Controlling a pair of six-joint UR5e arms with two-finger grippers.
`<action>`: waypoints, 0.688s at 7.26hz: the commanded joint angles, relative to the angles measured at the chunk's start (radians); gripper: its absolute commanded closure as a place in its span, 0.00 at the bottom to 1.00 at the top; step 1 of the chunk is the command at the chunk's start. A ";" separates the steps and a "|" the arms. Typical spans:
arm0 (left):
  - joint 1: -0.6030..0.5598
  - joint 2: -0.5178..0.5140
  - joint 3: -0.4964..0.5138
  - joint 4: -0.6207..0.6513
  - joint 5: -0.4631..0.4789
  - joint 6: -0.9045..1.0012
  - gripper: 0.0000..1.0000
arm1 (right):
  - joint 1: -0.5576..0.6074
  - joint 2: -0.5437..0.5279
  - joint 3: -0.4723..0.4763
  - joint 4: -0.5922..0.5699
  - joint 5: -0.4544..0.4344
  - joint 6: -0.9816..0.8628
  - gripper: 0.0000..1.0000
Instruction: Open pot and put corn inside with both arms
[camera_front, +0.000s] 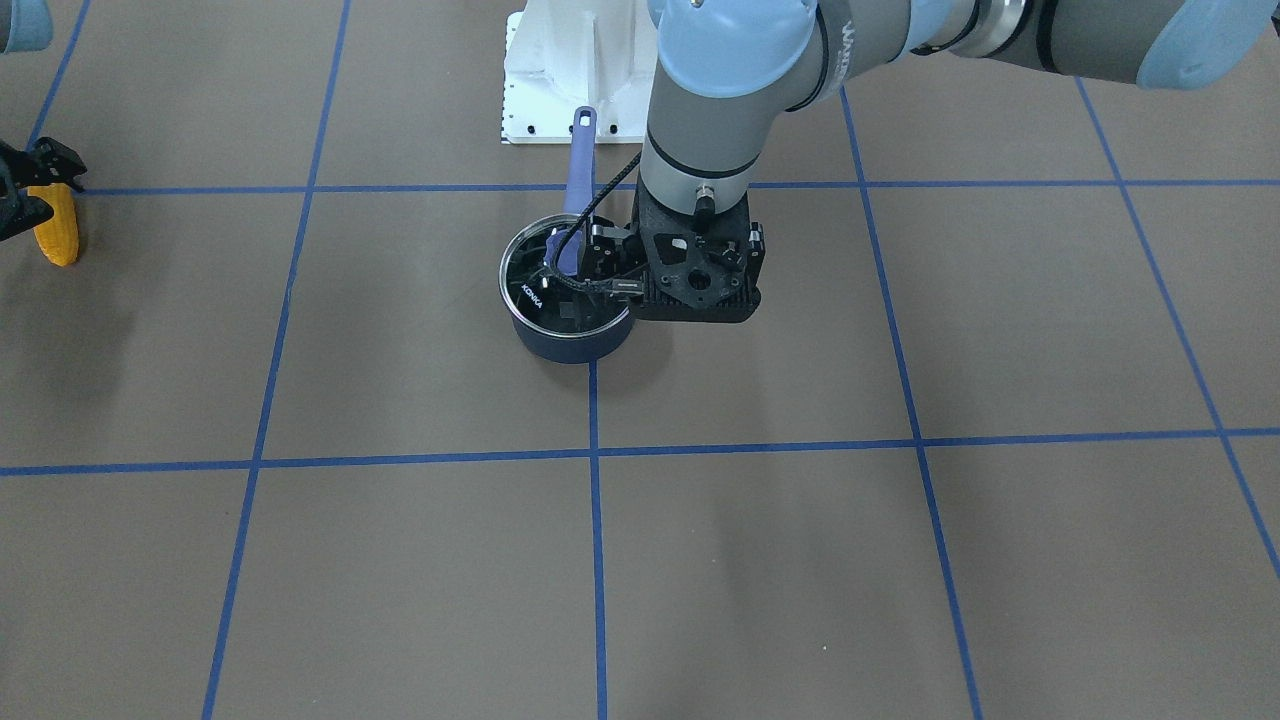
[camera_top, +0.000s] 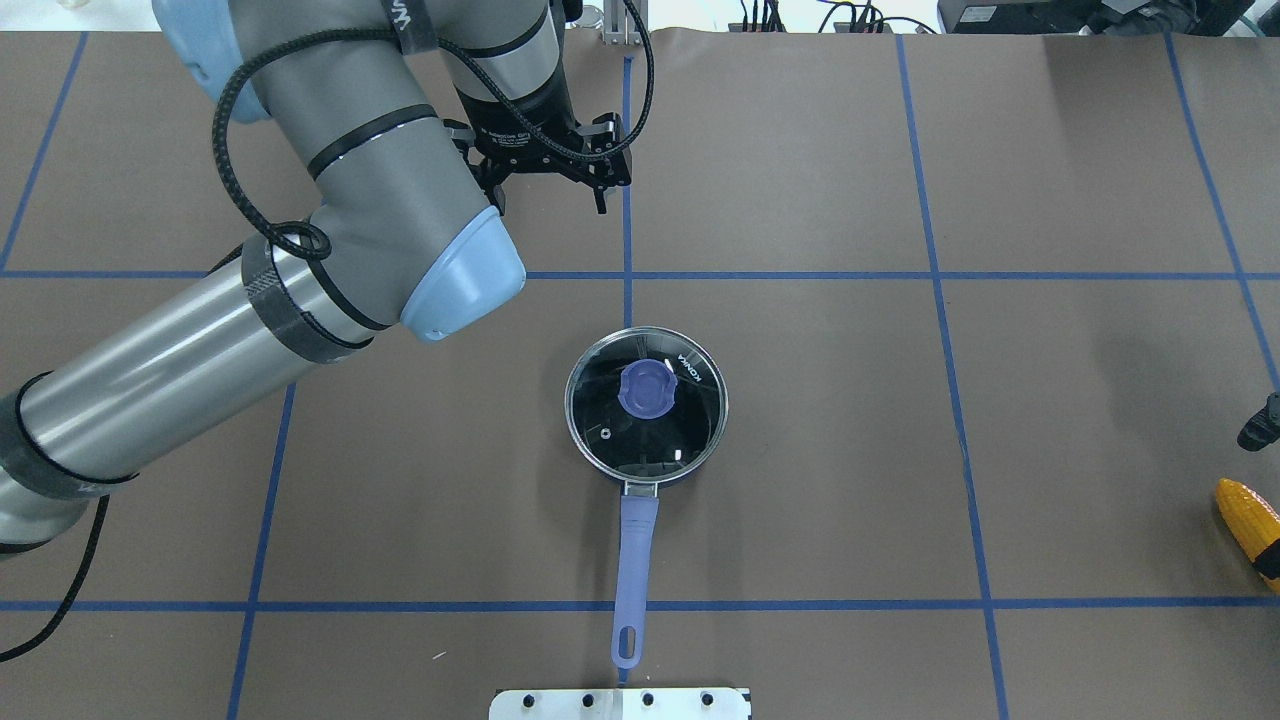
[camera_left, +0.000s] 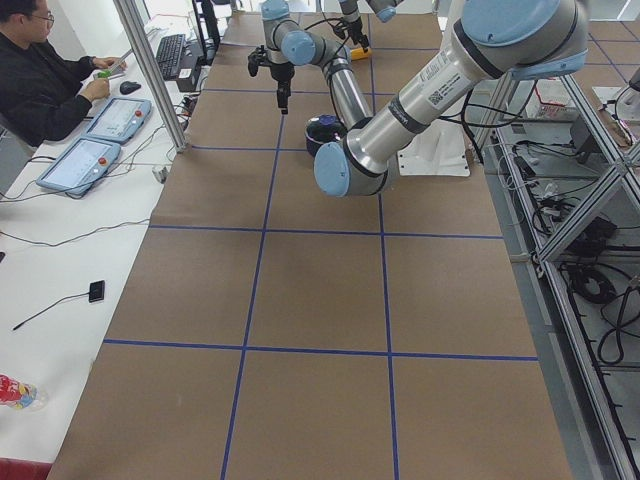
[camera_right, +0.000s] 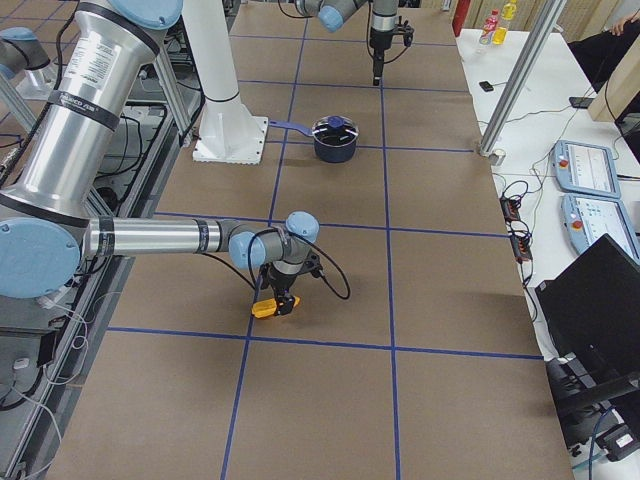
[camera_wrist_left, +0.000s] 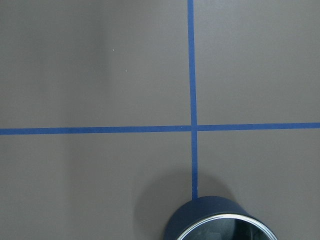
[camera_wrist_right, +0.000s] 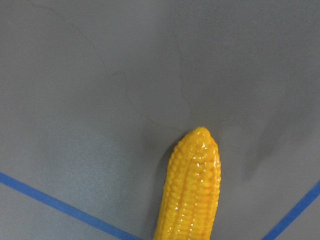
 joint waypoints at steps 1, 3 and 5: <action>0.000 0.002 -0.008 0.001 0.001 -0.001 0.00 | -0.006 -0.006 -0.015 0.000 -0.004 -0.003 0.06; 0.000 0.003 -0.011 0.001 0.003 -0.001 0.00 | -0.017 -0.006 -0.038 0.019 -0.002 -0.004 0.06; 0.000 0.002 -0.011 0.001 0.003 0.002 0.00 | -0.032 -0.008 -0.149 0.170 0.002 -0.026 0.13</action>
